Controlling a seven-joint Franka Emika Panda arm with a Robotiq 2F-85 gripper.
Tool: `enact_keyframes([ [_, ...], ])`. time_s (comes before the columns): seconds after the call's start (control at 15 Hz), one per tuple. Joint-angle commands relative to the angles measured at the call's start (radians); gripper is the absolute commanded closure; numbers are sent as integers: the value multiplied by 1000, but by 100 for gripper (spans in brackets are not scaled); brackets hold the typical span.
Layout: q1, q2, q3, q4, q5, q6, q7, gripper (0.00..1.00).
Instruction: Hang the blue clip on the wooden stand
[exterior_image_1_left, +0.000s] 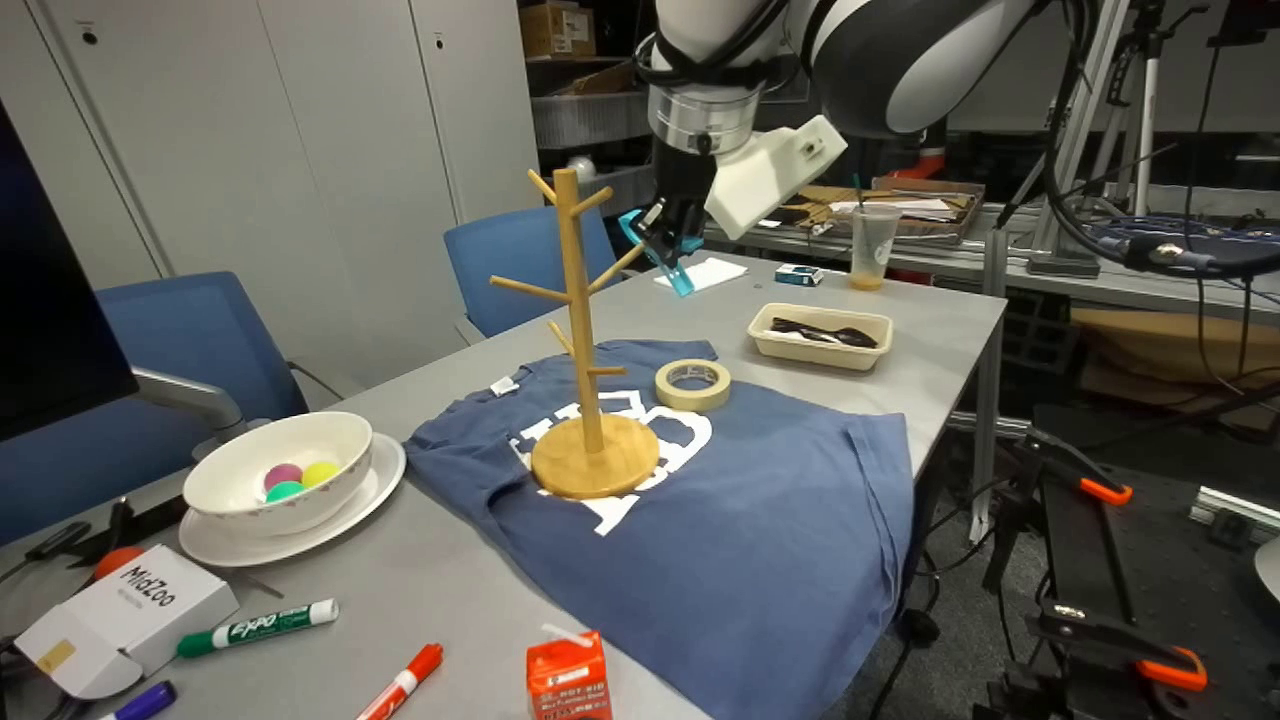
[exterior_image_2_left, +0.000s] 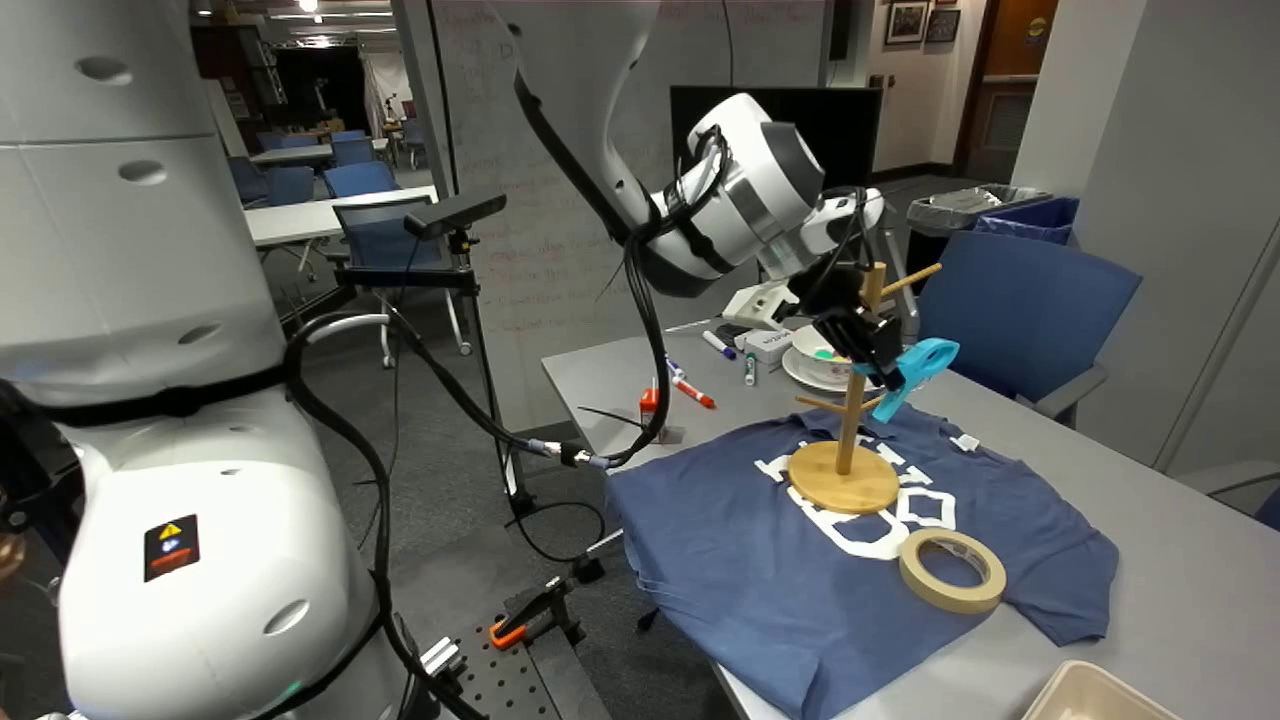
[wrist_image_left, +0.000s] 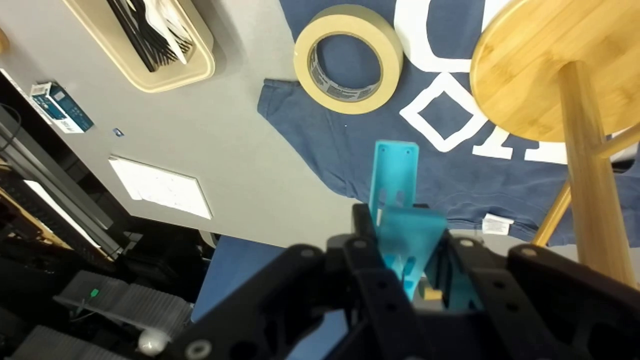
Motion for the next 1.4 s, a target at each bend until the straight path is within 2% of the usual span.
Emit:
enact_keyframes([
  [0.0,6,-10,3,-4,17,6,-4,94],
  [1.33,19,-25,14,-30,63,5,-14,94],
])
